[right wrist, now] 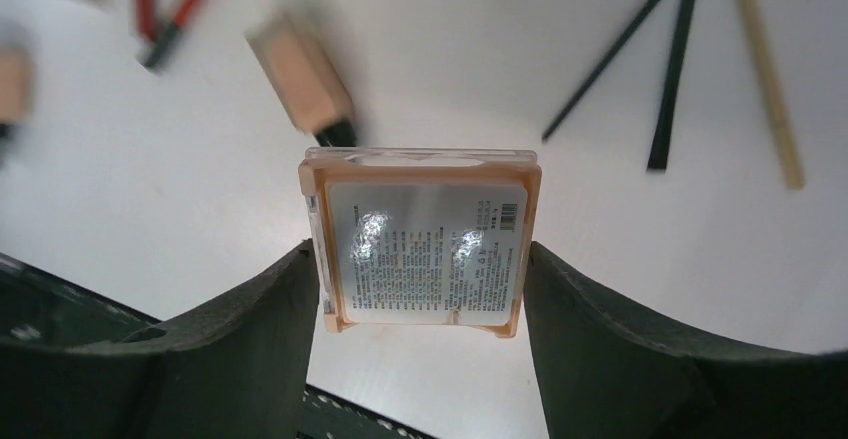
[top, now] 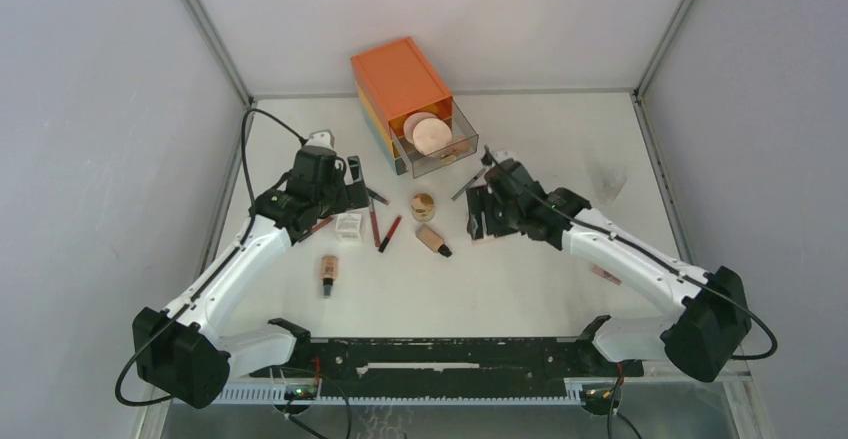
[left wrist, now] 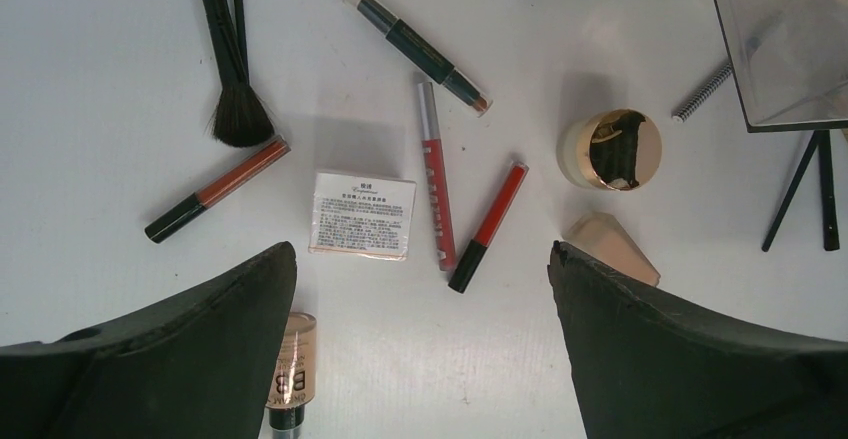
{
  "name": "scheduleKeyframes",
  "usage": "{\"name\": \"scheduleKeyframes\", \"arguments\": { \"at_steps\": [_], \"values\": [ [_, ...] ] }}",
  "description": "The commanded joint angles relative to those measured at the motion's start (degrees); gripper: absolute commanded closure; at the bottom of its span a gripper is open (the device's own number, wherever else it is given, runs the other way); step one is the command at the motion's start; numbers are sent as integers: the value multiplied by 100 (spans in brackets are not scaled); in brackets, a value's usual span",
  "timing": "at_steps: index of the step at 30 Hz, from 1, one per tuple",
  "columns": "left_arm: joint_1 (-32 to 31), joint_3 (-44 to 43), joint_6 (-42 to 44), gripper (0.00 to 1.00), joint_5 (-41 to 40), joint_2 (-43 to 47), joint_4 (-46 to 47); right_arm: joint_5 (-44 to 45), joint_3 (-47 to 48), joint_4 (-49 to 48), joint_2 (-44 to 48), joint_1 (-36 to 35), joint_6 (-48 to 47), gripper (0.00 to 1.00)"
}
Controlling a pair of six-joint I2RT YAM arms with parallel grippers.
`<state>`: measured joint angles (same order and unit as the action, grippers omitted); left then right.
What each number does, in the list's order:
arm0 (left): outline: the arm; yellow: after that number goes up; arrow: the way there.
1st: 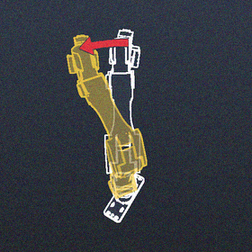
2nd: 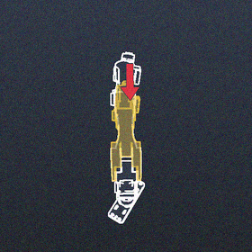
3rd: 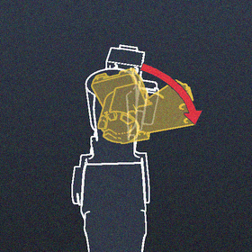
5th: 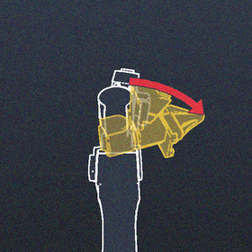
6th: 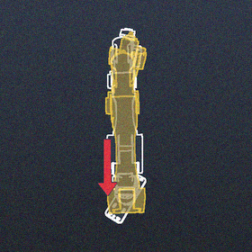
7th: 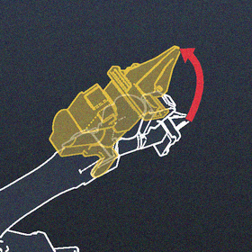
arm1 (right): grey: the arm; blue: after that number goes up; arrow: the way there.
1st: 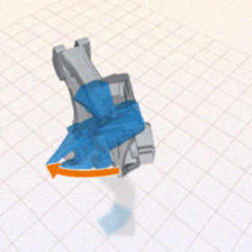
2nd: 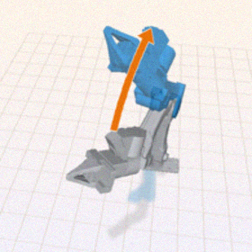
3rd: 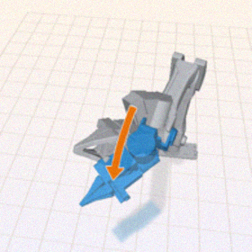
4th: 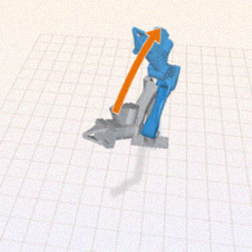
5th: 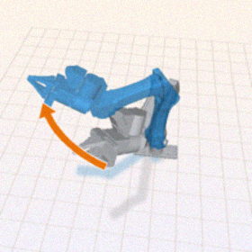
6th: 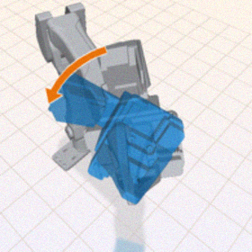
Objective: Organize the makeup
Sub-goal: Pick up the makeup from the center of the board, then place the makeup in the drawer.
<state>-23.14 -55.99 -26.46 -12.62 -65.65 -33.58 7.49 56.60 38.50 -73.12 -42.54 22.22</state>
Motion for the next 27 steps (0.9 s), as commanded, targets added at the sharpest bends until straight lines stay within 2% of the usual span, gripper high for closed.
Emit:
{"name": "scheduleKeyframes", "arguments": {
  "at_steps": [1, 8, 16, 21, 27],
  "values": [
    [-15, -105, 136, 0, -117, 137, 164, 144, 1124, -38, 169, 257, -306, 40],
    [-16, -131, 123, 0, -144, 281, 66, 8, 2826, -568, -607, 430, -641, 41],
    [-10, 4, 94, 0, -372, 709, -140, -217, 4608, -738, -2352, 464, -964, 41],
    [-16, 113, 71, 0, -486, 939, -263, -342, 5259, -624, -3241, 462, -936, 41],
    [-11, 149, 86, 0, -564, 1071, -339, -403, 5397, -666, -3589, 421, -860, 40]
  ]
}}
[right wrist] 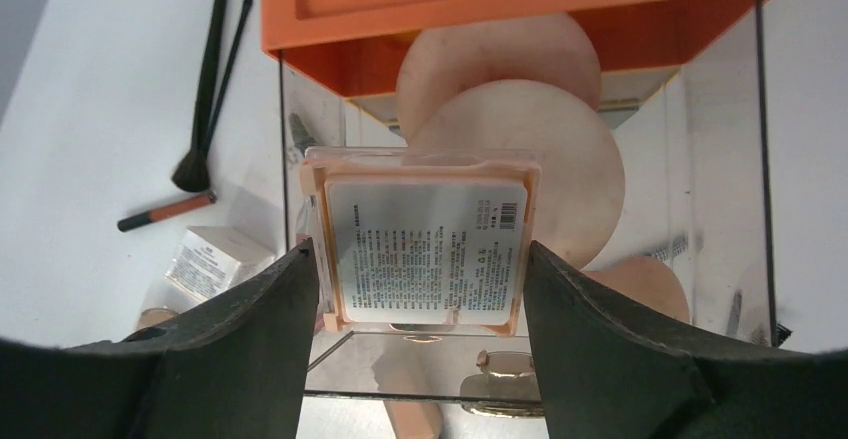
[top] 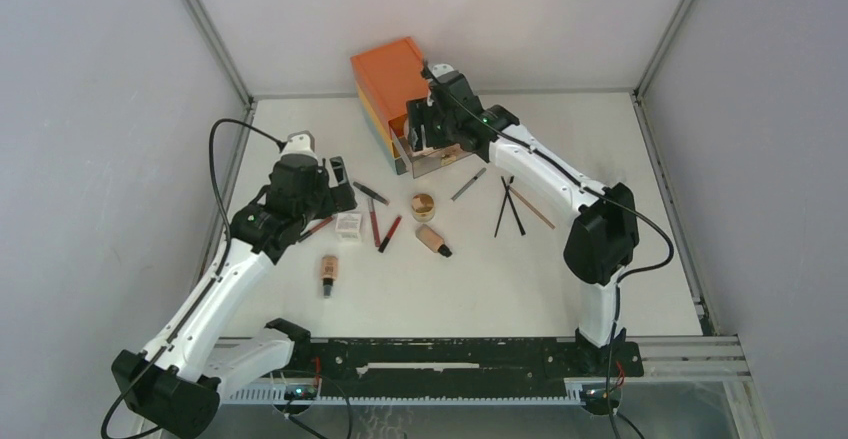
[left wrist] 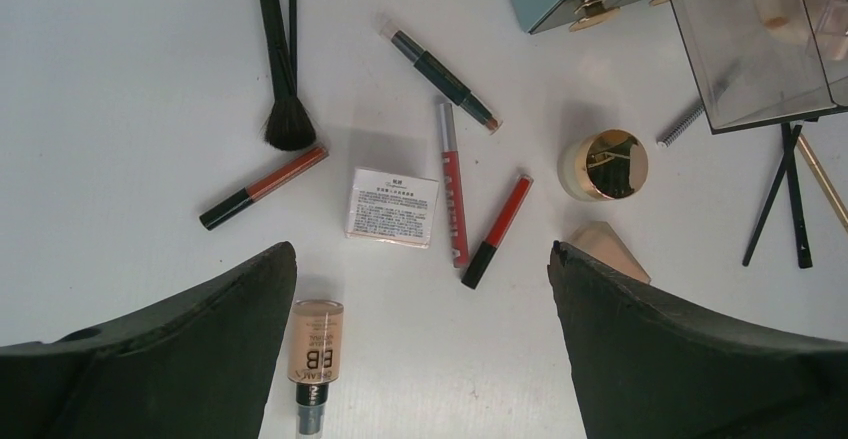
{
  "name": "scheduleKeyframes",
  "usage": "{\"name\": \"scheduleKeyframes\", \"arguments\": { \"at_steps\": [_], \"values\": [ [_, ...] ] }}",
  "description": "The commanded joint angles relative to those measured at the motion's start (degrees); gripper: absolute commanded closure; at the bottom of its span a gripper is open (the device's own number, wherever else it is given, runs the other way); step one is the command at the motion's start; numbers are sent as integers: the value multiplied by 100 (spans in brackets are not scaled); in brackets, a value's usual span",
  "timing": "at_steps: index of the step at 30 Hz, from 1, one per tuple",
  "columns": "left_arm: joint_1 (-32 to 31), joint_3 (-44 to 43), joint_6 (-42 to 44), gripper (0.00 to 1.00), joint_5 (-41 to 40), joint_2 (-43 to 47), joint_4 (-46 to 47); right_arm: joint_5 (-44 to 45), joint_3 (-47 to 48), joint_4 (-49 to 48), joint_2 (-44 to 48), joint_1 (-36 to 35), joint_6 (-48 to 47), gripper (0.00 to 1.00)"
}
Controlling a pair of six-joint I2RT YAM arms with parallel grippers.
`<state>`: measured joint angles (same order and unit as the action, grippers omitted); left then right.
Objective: Organize the makeup
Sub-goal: Place the makeup in the drawer, then move the makeup to the center of the board.
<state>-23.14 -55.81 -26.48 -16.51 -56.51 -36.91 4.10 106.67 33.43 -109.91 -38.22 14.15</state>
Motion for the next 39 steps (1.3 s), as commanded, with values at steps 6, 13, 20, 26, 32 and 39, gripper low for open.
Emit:
{"name": "scheduleKeyframes", "arguments": {
  "at_steps": [6, 13, 20, 26, 32, 39],
  "values": [
    [-16, 156, 91, 0, -177, 155, -18, 61, 361, -106, 23, -92, -103, 40],
    [-15, 202, 89, 0, -185, 198, -10, 168, 298, -40, 66, -148, -144, 21],
    [-16, 187, 117, 0, -169, 171, 12, 736, 384, 128, 912, -186, -357, 2],
    [-11, 159, 182, 0, -28, 94, 133, 1390, -815, -18, 2396, 478, -265, 2],
    [-13, 27, 293, 0, 158, -146, 269, 1644, -3576, 193, 4065, 2163, 1224, 2],
    [-11, -118, 429, 0, 374, -471, 446, 2095, -5609, 1276, 5273, 3956, 3123, 3]
  ]
}}
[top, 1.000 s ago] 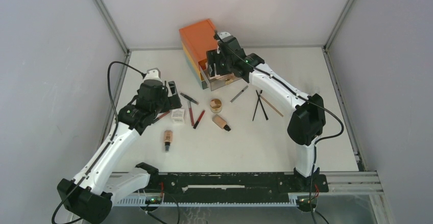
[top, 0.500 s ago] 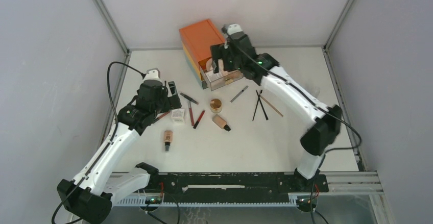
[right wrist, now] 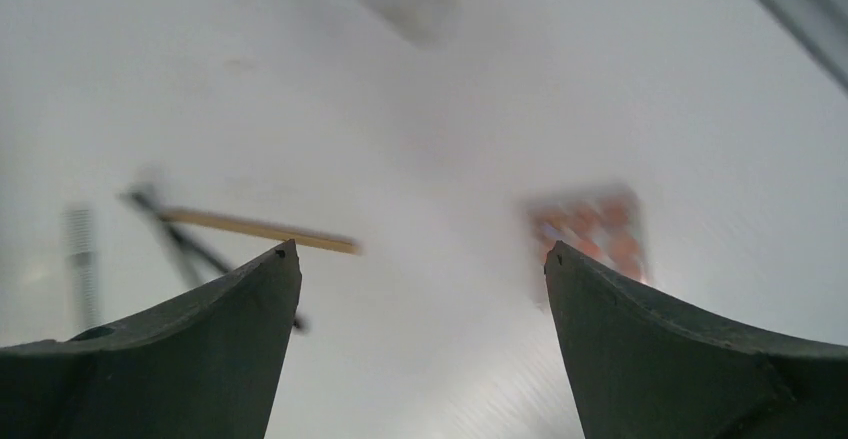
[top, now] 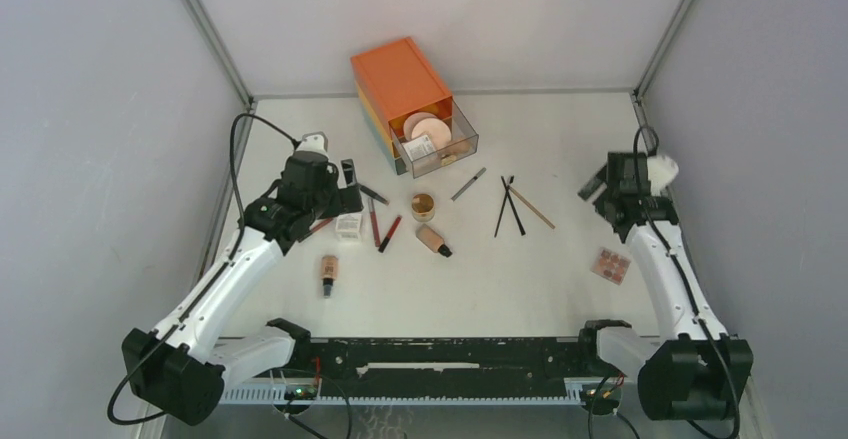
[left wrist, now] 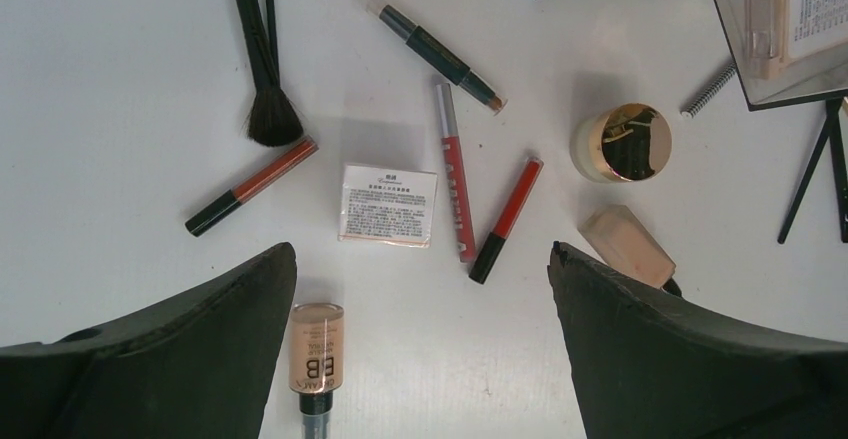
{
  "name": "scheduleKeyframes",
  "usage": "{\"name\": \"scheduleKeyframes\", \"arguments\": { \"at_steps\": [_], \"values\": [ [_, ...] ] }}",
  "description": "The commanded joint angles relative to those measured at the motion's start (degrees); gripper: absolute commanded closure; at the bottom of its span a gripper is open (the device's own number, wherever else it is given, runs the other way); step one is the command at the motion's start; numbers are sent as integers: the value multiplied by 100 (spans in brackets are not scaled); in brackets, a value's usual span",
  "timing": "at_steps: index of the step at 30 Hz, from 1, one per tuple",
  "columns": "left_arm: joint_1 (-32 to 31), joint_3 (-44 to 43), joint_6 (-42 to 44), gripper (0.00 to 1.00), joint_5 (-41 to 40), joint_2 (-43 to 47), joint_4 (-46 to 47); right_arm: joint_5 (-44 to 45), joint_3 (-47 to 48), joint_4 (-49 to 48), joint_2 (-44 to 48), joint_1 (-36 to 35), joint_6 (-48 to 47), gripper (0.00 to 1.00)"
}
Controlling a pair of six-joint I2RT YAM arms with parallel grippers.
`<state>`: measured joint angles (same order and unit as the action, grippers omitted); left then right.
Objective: Organize the makeup
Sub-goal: Move the makeup to the center of the board.
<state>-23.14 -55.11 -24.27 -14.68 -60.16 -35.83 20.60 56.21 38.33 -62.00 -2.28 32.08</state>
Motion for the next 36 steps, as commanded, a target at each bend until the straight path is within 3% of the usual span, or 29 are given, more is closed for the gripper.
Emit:
{"name": "scheduleKeyframes", "arguments": {
  "at_steps": [1, 6, 13, 23, 36],
  "values": [
    [-13, -199, 216, 0, 212, -161, 360, 561, -724, 840, 630, 442, 1481, 2],
    [-14, -248, 242, 0, 321, -343, 423, 768, -1151, 1184, 985, 874, 2257, 3],
    [-15, -526, 500, 0, 381, -565, 263, 1425, -1164, 1610, 182, 982, 3182, 4],
    [-15, -854, 577, 0, 486, -834, 129, 142, -1436, 582, -1016, 1515, 1882, 0],
    [-16, -958, 414, 0, 617, -1017, 200, -408, -1646, -672, -2093, 1743, 601, 0]
  ]
}}
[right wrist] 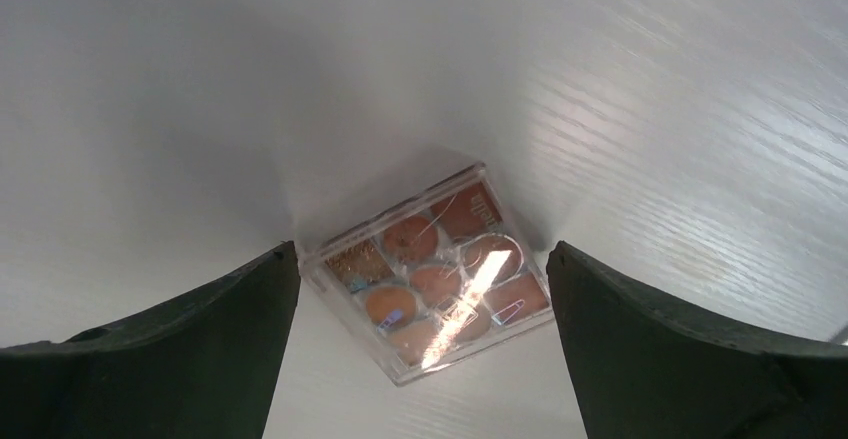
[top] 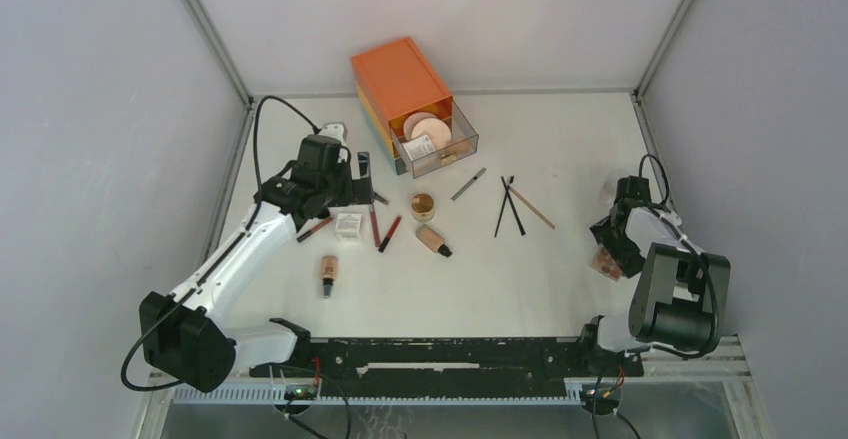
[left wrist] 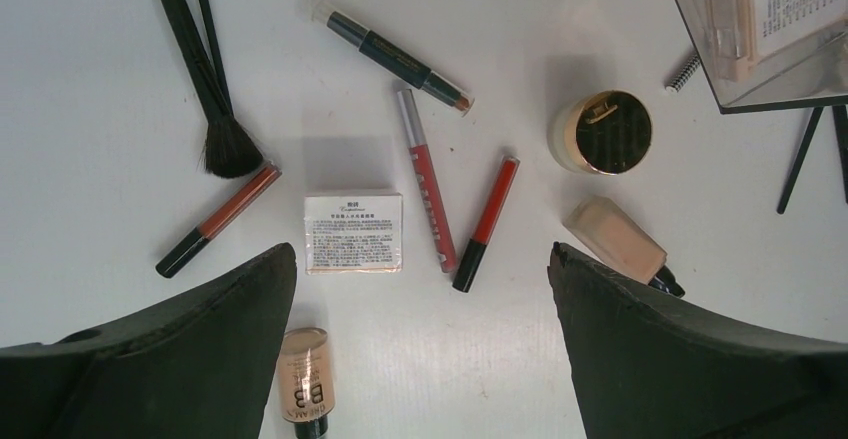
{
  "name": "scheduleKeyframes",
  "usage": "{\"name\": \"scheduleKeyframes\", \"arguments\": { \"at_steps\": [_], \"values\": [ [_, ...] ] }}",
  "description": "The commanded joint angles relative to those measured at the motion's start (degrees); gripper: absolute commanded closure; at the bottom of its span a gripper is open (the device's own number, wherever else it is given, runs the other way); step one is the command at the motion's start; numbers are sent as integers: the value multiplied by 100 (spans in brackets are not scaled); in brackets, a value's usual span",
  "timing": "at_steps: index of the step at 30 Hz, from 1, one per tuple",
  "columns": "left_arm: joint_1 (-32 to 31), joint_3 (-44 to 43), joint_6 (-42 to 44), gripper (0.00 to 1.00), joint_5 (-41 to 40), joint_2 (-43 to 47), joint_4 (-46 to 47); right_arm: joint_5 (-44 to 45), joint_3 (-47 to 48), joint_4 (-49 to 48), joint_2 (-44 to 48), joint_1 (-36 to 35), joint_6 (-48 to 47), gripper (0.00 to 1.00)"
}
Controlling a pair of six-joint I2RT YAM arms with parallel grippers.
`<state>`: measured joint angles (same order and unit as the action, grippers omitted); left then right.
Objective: Organize the makeup
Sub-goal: Move the makeup to the center of the board, then pick up the makeup from the center of the board.
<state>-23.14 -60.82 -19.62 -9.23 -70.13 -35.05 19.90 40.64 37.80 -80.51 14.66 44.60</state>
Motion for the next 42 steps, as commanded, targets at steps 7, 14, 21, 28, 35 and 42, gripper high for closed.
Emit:
{"name": "scheduleKeyframes", "arguments": {
  "at_steps": [7, 14, 21, 28, 35, 42],
  "values": [
    [-13, -451, -60, 0, 89, -86, 119, -584, 101, -644, -672, 82, -838, 1],
    [-14, -368, -102, 0, 79, -92, 154, -885, 23, -774, -567, 106, -967, 10],
    [-16, -194, -158, 0, 46, 79, 280, -2278, -219, -1321, -212, -40, -1499, 11],
    [-14, -27, -133, 0, -35, 250, 271, -2616, -28, -1221, -360, -430, -1748, 10],
    [-15, 61, 4, 0, -92, 342, 254, -2440, 256, -732, -561, -1189, -1901, 7],
    [-16, 41, 122, 0, -80, 331, 243, -1204, 168, -397, 94, -1413, -1331, 4]
  ]
}}
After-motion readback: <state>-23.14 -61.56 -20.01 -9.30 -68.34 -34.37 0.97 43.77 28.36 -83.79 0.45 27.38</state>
